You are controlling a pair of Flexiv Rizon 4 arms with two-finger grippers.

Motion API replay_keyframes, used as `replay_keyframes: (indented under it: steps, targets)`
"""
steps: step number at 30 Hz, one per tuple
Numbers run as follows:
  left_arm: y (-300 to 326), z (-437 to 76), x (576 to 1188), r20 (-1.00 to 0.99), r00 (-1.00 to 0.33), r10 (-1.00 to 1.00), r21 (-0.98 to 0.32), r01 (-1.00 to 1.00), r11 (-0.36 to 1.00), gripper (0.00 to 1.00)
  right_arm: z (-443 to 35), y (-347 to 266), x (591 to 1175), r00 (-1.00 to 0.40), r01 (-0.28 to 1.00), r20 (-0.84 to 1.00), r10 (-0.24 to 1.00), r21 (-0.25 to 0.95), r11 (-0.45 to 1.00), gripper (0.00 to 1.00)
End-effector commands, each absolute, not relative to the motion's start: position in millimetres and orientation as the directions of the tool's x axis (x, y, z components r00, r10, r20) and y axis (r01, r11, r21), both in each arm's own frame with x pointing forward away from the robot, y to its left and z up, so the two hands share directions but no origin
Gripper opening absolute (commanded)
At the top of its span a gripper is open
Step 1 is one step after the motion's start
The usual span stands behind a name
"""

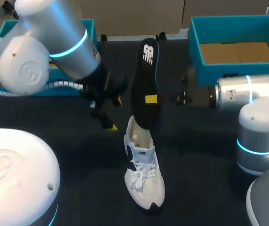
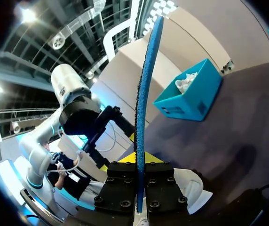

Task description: Take the shoe out of the shoebox, open the shoe tongue, remove and reinsert the insole, then place the shoe into the shoebox

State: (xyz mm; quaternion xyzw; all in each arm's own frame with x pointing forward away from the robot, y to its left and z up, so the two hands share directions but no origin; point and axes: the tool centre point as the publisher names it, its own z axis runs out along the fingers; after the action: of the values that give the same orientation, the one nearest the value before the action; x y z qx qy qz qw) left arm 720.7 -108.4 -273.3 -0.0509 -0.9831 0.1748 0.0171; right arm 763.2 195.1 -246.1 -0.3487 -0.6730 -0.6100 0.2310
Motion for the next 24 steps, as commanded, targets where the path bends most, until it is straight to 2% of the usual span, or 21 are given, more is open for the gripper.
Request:
replay_keyframes:
  steps: [1,9,24]
  targets:
    - [-108,-285,720,0.01,-0.994,0.106,-0.361,0.096,0.928,1.0,-250,199,764,-0.652,0.749,0.736,0.184,0.662,0.006,0.0]
    - [-108,-285,720,0.01,-0.994,0.106,-0.361,0.096,0.928,1.0,-250,199,764,-0.652,0.749,0.736,0.184,0.662,0.006,0.0]
    - [-111,-339,714,0.036,-0.994,0.104,-0.398,0.081,0.914,1.0,-268,209,775,-0.65,0.754,0.745,0.148,0.656,0.013,0.0]
